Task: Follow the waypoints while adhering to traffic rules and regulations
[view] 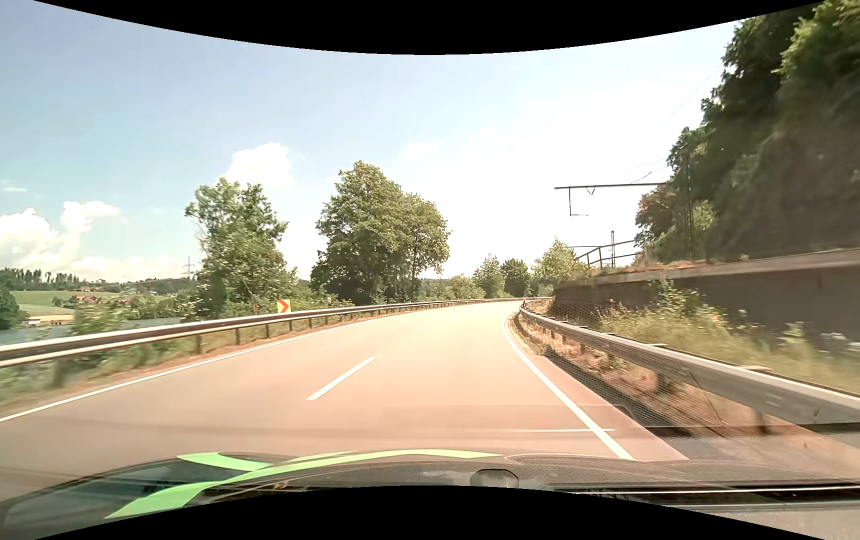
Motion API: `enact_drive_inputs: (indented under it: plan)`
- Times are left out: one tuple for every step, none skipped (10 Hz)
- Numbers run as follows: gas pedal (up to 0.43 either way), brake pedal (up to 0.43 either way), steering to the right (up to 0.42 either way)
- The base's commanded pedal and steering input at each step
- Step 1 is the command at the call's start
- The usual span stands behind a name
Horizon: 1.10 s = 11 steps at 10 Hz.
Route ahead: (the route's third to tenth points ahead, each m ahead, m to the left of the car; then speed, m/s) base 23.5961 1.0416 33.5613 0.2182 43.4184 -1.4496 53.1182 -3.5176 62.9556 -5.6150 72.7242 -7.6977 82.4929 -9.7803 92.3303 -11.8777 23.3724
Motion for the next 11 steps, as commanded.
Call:
enact_drive_inputs:
  plan:
    - [0.287,0.0,0.017]
    - [0.287,0.0,0.019]
    - [0.287,0.0,0.019]
    - [0.287,0.0,0.019]
    - [0.287,0.0,0.019]
    - [0.299,0.0,0.02]
    - [0.311,0.0,0.021]
    - [0.311,0.0,0.022]
    - [0.311,0.0,0.023]
    - [0.311,0.0,0.022]
    - [0.311,0.0,0.023]
